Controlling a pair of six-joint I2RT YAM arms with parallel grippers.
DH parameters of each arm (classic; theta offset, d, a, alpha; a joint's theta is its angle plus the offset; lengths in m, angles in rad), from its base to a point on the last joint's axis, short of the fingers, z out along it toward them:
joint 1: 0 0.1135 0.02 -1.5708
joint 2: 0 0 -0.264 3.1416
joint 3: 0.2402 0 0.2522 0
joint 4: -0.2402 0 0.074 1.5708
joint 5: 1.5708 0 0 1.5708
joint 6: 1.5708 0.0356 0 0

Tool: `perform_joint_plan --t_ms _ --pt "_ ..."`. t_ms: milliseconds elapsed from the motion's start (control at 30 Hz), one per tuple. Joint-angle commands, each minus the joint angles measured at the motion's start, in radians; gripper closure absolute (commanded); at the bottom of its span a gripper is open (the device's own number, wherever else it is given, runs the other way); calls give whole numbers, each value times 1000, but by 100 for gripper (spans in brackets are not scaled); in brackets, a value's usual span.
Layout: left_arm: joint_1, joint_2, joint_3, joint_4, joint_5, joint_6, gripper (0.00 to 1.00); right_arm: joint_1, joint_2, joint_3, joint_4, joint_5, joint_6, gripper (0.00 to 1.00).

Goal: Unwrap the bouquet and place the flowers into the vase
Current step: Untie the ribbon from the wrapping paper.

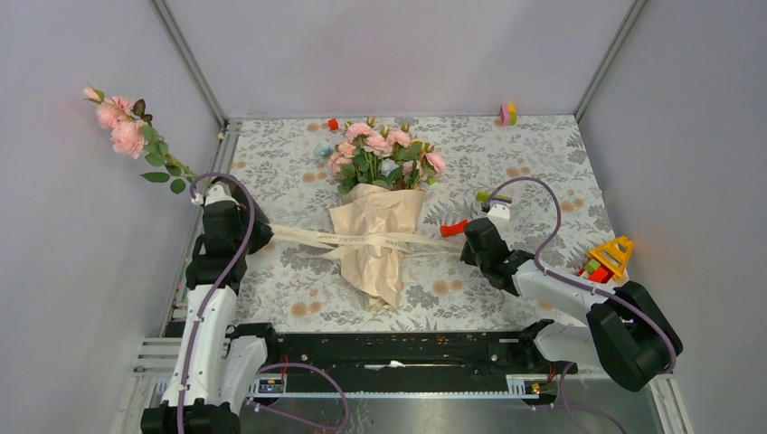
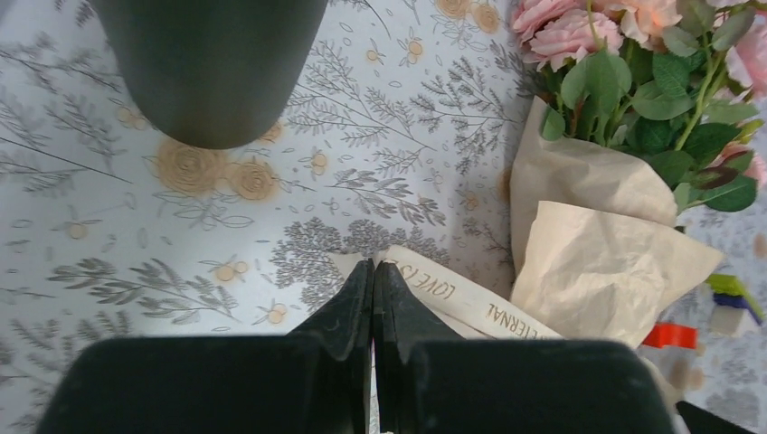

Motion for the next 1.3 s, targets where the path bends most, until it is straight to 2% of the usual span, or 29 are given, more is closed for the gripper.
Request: perform_joint_plan --t_ms 0,67,200,367,467,600,700,767,800,933,1033,1133,1267 --pt "12 9 109 -101 -106 197 100 2 -30 -5 -28 75 28 100" --pt "13 9 125 -122 -164 245 100 0 -30 1 -34 75 25 100" --pt "13 14 131 -137 -214 282 100 -3 -33 20 -37 51 -12 83" --pt "14 38 105 -112 -166 282 100 -2 -65 59 -7 -38 -124 46" --pt "13 60 99 -112 -150 292 96 -2 -65 99 15 -139 -207 33" --pt "14 72 96 -108 -133 299 79 -2 -32 151 71 -392 -304 30" --pt "13 71 100 -107 -135 303 49 -1 12 193 137 -586 -340 29" --pt "13 64 103 -109 -129 299 35 3 52 230 159 -662 -336 29" --pt "12 57 104 -109 -118 296 31 7 73 245 178 -684 -332 28" --pt "10 24 105 -98 2 275 25 42 143 286 245 -729 -307 26" --pt "-6 1 91 -74 131 222 23 88 185 310 265 -693 -289 24" --pt "-81 -24 51 -13 213 132 20 122 229 350 245 -614 -242 22" --pt "-240 -16 -12 89 201 25 13 173 278 391 218 -499 -186 21"
